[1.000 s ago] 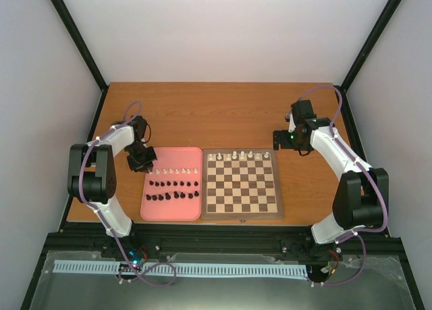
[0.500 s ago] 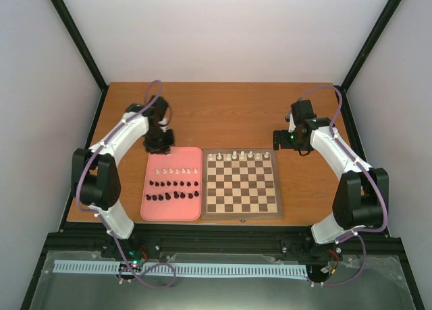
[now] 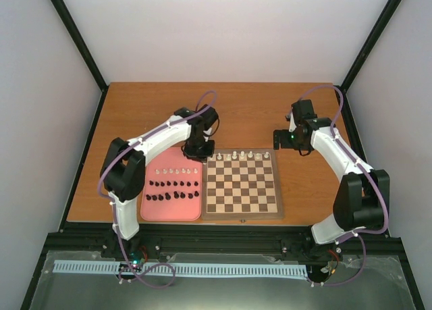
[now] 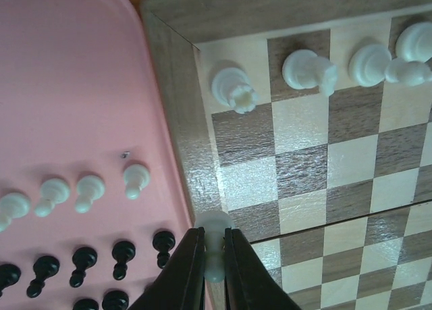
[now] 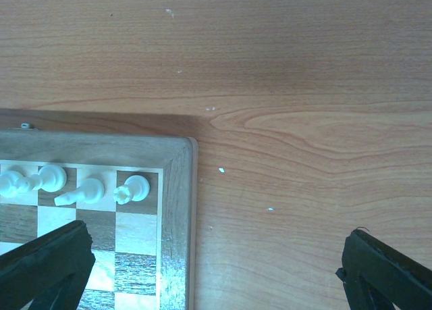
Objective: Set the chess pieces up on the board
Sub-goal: Place the chess piece on the chessboard.
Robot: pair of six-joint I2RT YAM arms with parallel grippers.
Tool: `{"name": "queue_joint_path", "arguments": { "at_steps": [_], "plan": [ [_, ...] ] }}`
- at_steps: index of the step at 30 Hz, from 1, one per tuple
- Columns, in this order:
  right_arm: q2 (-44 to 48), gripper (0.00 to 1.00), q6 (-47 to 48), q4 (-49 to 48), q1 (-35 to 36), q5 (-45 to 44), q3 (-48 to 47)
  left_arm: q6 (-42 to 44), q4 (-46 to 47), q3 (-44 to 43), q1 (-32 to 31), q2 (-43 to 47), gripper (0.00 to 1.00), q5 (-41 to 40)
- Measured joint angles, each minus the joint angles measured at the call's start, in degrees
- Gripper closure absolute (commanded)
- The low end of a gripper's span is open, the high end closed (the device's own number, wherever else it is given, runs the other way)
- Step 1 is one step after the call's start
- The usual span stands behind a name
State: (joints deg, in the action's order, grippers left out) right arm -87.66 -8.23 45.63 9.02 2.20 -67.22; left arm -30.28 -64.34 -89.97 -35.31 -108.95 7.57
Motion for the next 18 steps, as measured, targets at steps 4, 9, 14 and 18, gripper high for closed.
{"name": "queue_joint_path", "arguments": {
  "at_steps": [4, 9, 14, 18],
  "plan": [
    [0.5, 0.00, -0.1, 0.0, 0.0, 0.0, 0.0, 0.0, 0.1, -0.4, -1.5, -1.6, 0.99, -0.5],
    [0.9, 0.00, -0.2, 0.0, 0.0, 0.0, 0.0, 0.0, 0.9, -1.1, -1.8, -3.5, 0.99, -0.8],
    [1.1, 0.00, -0.2, 0.1, 0.0, -0.1, 0.0, 0.1, 1.4, -2.2, -1.8, -5.7, 0.99, -1.0],
    [1.1, 0.00, -0.2, 0.4, 0.0, -0.2, 0.0, 0.2, 1.4, -3.0, -1.8, -7.3, 0.99, -1.1]
  ]
}}
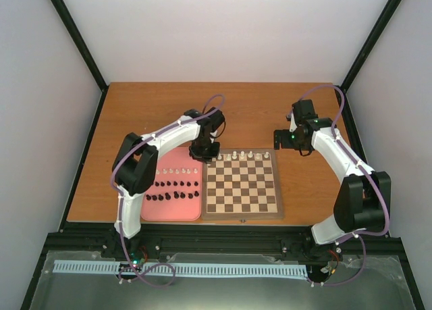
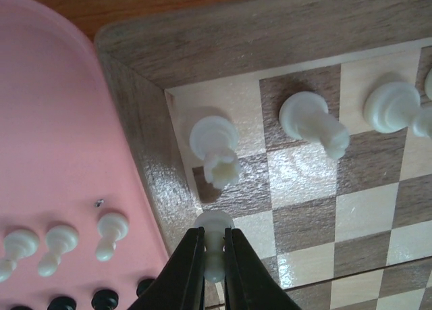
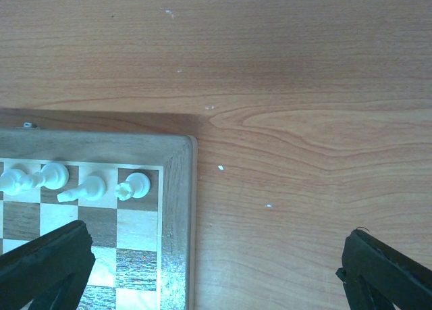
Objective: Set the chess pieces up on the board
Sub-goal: Place the chess piece on the chessboard.
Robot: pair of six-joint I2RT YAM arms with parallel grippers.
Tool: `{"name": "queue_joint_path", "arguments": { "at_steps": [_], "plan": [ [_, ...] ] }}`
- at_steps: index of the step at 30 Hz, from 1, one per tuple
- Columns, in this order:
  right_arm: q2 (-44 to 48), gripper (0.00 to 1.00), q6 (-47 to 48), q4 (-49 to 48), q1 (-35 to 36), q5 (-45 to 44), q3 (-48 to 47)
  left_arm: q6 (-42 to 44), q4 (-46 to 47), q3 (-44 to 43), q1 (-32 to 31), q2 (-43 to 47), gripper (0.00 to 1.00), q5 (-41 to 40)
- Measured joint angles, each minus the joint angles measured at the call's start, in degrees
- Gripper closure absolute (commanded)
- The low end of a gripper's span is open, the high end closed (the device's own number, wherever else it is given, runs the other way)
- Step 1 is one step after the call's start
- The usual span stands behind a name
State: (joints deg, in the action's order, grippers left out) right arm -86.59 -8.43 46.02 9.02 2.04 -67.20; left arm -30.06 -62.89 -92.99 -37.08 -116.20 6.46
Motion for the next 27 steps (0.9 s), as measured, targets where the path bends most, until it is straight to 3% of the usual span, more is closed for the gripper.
{"name": "queue_joint_path", "arguments": {
  "at_steps": [27],
  "plan": [
    [0.0, 0.00, 0.0, 0.1, 0.0, 0.0, 0.0, 0.7, -0.6, -4.3, -0.7, -4.1, 0.93, 0.0]
  ]
}}
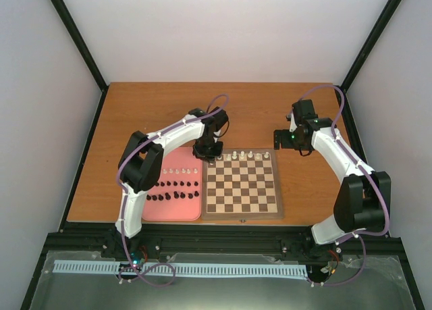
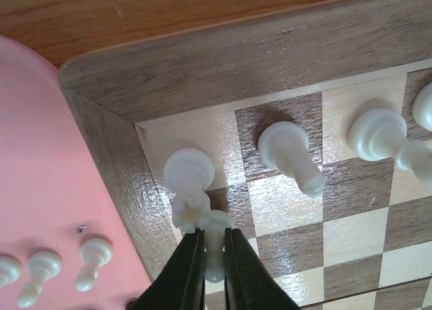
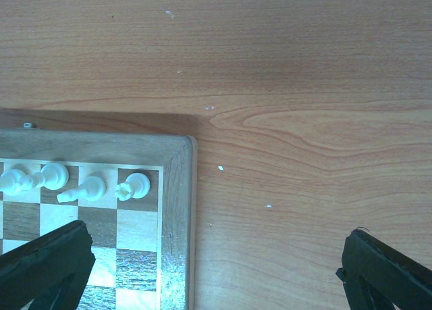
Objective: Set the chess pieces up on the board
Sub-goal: Place the chess piece on the chessboard.
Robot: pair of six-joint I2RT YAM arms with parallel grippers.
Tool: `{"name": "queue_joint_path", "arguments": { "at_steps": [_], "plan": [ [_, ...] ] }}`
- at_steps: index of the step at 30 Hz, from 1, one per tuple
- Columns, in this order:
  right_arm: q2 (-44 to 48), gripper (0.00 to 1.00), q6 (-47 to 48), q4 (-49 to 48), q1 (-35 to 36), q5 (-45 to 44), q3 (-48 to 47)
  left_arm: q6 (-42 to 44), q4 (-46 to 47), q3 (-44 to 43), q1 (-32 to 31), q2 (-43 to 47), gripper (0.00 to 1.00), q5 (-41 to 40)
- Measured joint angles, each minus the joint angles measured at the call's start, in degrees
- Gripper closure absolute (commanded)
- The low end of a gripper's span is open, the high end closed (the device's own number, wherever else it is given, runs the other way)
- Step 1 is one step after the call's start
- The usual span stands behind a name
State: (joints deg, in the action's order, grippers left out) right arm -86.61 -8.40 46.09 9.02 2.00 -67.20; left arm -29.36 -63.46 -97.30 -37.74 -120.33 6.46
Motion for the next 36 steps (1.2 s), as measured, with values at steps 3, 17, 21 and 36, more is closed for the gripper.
{"name": "queue_joint_path", "arguments": {
  "at_steps": [3, 17, 21, 36],
  "plan": [
    [0.0, 0.00, 0.0, 0.0, 0.0, 0.0, 0.0, 0.2, -0.4, 0.0, 0.0, 0.0, 0.91, 0.0],
    [0.0, 0.00, 0.0, 0.0, 0.0, 0.0, 0.6, 0.9, -0.6, 0.0, 0.0, 0.0, 0.81, 0.0],
    [0.0, 0.00, 0.0, 0.0, 0.0, 0.0, 0.6, 1.0, -0.6, 0.0, 0.0, 0.0, 0.77, 0.0],
    [0.0, 0.00, 0.0, 0.0, 0.0, 0.2, 0.6, 1.7, -3.2, -1.1, 0.0, 4.2, 0.62, -1.4]
  ]
}}
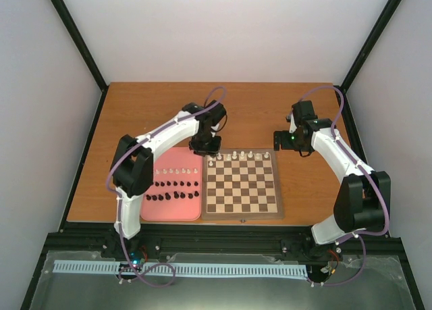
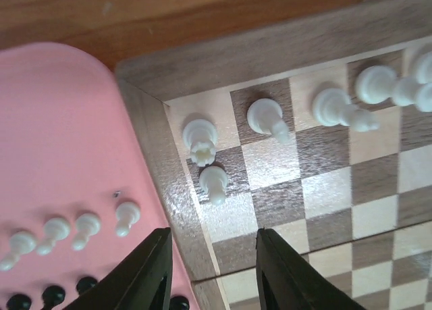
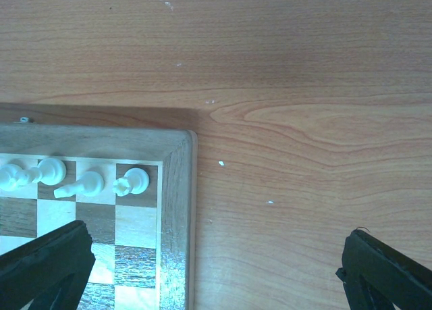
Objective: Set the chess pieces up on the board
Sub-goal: Place the chess piece on the chessboard, then pick up the chess piece from the storage box.
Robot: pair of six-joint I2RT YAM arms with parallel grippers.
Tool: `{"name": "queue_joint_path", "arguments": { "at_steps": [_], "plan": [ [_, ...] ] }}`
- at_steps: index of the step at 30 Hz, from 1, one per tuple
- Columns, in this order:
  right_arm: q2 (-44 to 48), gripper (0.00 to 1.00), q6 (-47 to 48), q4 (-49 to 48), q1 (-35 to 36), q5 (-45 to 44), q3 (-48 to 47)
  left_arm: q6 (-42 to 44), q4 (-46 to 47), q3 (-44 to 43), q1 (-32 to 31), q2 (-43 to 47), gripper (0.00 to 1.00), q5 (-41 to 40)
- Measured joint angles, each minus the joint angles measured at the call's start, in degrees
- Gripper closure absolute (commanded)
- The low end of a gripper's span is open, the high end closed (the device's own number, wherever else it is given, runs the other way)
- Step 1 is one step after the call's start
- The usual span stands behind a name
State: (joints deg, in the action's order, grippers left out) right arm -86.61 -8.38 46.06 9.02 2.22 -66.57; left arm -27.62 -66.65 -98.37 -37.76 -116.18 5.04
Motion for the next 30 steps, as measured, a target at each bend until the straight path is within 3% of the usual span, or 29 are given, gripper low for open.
{"name": "queue_joint_path", "arguments": {
  "at_steps": [4, 8, 15, 20, 30],
  "plan": [
    [0.0, 0.00, 0.0, 0.0, 0.0, 0.2, 0.0, -0.1, -0.6, -0.3, 0.7, 4.2, 0.58, -2.4],
    [0.0, 0.00, 0.0, 0.0, 0.0, 0.2, 0.0, -1.0, 0.4, 5.8, 3.8, 11.2, 0.56, -3.2],
    [0.0, 0.00, 0.0, -0.4, 0.0, 0.5, 0.2, -3.8, 3.0, 22.6, 18.9, 20.4, 0.52, -4.2],
    [0.0, 0.00, 0.0, -0.5, 0.0, 1.1, 0.3, -5.5, 5.6, 31.3, 26.7, 22.4, 0.52, -2.6],
    [0.0, 0.00, 0.0, -0.5, 0.0, 1.2, 0.3, -6.0, 10.5, 33.7, 30.7, 20.5, 0.57, 1.5]
  ]
}}
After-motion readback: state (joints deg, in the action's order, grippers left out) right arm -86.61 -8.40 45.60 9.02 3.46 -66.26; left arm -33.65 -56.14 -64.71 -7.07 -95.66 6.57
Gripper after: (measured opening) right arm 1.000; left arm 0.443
